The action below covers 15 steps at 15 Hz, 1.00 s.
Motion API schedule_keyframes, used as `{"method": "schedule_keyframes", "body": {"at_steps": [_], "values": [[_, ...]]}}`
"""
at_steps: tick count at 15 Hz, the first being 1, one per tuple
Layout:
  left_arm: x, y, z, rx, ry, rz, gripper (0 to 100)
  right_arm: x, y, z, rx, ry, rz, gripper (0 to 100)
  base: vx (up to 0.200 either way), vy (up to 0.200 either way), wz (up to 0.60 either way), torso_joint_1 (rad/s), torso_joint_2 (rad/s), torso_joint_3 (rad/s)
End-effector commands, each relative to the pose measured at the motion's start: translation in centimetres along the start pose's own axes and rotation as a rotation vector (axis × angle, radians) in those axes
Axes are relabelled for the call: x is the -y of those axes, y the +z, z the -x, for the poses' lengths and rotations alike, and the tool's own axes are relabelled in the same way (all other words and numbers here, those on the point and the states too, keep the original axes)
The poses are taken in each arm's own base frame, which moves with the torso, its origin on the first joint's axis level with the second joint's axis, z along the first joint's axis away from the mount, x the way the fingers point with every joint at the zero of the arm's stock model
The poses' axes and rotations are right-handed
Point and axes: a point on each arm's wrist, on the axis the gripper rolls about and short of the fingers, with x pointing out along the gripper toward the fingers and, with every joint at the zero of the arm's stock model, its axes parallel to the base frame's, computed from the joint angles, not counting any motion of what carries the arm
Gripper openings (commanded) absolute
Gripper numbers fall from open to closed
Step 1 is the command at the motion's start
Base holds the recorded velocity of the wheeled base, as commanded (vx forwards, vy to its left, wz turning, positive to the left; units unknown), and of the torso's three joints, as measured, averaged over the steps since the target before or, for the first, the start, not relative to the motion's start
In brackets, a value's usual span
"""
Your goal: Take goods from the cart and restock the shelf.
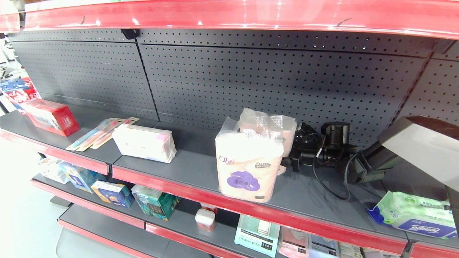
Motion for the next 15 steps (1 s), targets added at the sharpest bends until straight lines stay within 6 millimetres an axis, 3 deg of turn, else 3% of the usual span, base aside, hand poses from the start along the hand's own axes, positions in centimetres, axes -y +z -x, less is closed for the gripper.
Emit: {"method": "schedule_keyframes", "body": {"at_steps": [1, 7, 8, 15], "values": [[0.00, 0.00, -0.01, -0.001, 0.000, 0.000, 100, -0.08, -0.14, 0.04, -0.004, 0.001, -0.003, 0, 0.000, 0.000, 0.00, 0.000, 0.00, 0.000], [0.00, 0.05, 0.00, 0.000, 0.000, 0.000, 100, -0.20, -0.18, -0.04, -0.007, 0.001, 0.003, 0, 0.000, 0.000, 0.00, 0.000, 0.00, 0.000], [0.00, 0.00, -0.01, -0.001, 0.000, 0.000, 100, -0.23, -0.11, -0.07, -0.008, -0.004, 0.002, 100, 0.000, 0.000, 0.00, 0.000, 0.00, 0.000], [0.00, 0.05, 0.00, 0.000, 0.000, 0.000, 100, -0.20, 0.24, 0.29, -0.009, -0.022, -0.003, 100, 0.000, 0.000, 0.00, 0.000, 0.00, 0.000]]}}
